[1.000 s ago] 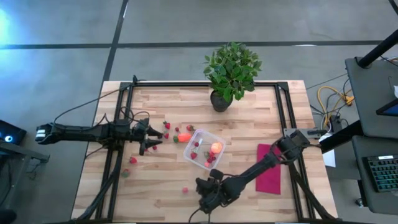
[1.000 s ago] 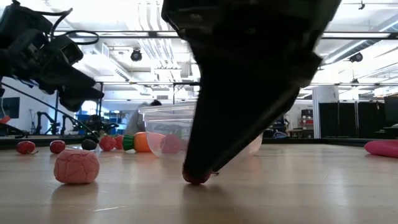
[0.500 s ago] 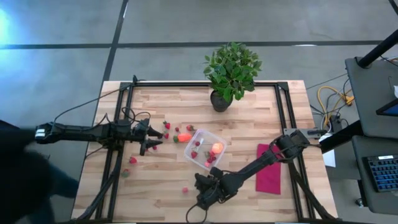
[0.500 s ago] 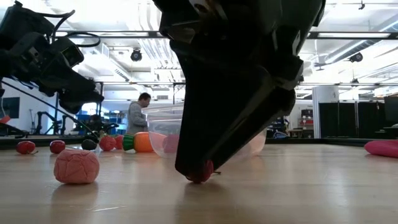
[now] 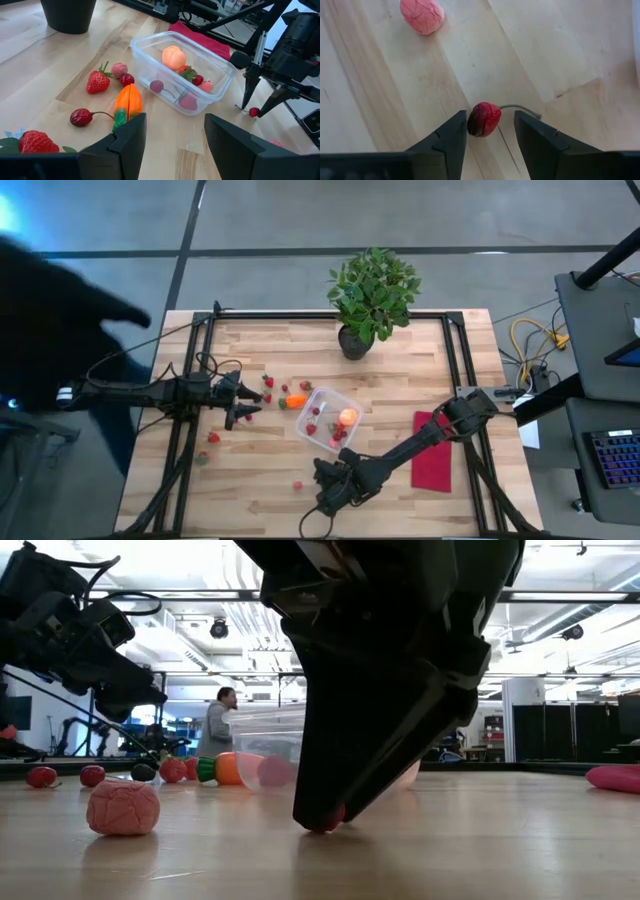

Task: Pick and placing Produce into tupperware
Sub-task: Put the red cherry into the transparent bin

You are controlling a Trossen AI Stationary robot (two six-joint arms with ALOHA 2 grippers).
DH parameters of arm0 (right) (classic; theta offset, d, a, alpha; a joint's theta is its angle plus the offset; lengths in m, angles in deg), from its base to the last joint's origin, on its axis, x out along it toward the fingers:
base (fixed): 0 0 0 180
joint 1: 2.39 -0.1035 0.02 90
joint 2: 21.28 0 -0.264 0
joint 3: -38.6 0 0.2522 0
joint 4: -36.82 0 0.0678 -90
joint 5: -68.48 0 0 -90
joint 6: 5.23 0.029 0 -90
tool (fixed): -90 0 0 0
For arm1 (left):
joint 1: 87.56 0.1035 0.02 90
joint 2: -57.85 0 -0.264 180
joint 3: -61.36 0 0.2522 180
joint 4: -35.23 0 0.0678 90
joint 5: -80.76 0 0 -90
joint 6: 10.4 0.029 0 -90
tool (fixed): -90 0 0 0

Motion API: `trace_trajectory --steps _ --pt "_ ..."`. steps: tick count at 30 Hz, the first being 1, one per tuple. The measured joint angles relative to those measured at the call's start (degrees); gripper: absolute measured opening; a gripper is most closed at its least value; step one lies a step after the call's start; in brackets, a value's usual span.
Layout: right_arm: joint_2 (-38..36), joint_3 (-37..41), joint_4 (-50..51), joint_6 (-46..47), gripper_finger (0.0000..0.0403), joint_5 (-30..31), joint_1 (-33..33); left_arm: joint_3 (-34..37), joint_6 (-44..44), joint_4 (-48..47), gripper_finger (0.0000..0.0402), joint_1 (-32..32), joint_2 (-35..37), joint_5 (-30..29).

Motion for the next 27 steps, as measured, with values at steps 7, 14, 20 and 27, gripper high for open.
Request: trace_trajectory --steps 7,14,20,27 --pt "0.00 -2.41 2.92 -0.15 0.0118 -0.09 0.00 0.00 8.63 0.02 0.0187 0.00 0.00 -0.22" --pt "-0.09 -3.33 4.25 0.14 0.0074 -0.08 0.00 0.00 10.14 0.02 0.0187 0.01 0.00 -0.22" --pt "0.13 -3.26 4.12 1.12 0.0081 -0.08 0.00 0.00 12.02 0.02 0.0187 0.02 0.00 -0.28" --pt "1.20 -3.29 3.91 2.15 0.0121 -1.05 0.00 0.00 13.53 1.22 0.0187 0.02 0.02 -0.33"
